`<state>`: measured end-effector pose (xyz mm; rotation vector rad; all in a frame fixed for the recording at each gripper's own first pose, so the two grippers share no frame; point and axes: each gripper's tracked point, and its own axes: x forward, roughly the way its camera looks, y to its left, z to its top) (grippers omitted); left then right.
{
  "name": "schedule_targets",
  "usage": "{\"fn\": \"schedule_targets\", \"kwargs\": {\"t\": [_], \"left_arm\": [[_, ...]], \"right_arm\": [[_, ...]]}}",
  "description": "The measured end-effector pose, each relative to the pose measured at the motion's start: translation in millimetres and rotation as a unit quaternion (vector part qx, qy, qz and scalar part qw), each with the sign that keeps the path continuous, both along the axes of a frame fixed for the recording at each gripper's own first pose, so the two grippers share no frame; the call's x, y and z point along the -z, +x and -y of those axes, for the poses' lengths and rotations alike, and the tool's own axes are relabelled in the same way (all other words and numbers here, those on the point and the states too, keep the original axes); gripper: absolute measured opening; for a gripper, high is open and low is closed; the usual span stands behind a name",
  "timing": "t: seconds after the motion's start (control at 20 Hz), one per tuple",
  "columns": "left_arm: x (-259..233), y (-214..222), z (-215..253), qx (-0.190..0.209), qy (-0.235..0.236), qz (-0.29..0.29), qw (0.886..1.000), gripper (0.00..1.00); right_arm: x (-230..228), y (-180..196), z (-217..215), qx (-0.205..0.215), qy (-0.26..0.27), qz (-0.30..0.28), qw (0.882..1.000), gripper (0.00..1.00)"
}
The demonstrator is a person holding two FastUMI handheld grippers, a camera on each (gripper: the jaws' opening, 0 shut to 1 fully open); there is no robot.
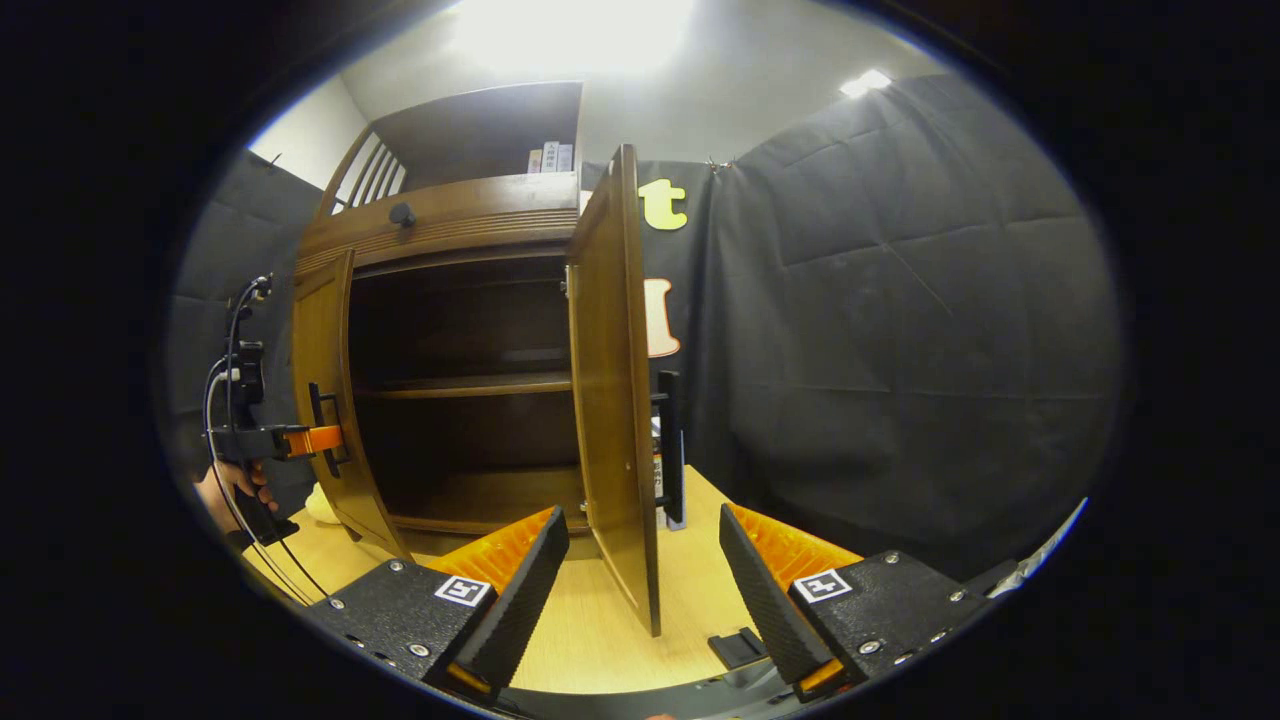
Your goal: Open the right door of the double-door shoe cabinet with the right hand, and open the left door with the left hand.
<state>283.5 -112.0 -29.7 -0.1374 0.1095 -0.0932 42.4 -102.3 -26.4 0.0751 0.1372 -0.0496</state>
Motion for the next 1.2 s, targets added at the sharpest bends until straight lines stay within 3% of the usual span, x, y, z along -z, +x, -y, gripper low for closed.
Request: {"fn": "schedule_targets", "kwargs": {"t": [0.05,0.15,0.9,1.05,1.2], "left_arm": [[-1,-6,-3,0.001,0.000,-0.001,1.000,0.24],[-2,-16,-11,-0.001,-0.001,-0.002,1.000,0.14],[0,-67,-71,-0.017,-0.003,0.006,1.000,0.14],[0,-73,-91,-0.023,-0.003,0.005,1.000,0.18],[-3,-80,-110,-0.030,-0.002,0.009,1.000,0.14]], "right_arm": [[-1,0,-3,-0.002,0.002,0.002,1.000,0.94],[-4,-2,-13,-0.008,0.004,0.007,1.000,0.94],[-17,-16,-79,-0.053,0.000,0.022,0.998,0.94],[-18,-18,-90,-0.061,-0.001,0.022,0.998,0.94],[-21,-21,-102,-0.067,0.000,0.023,0.997,0.94]]}}
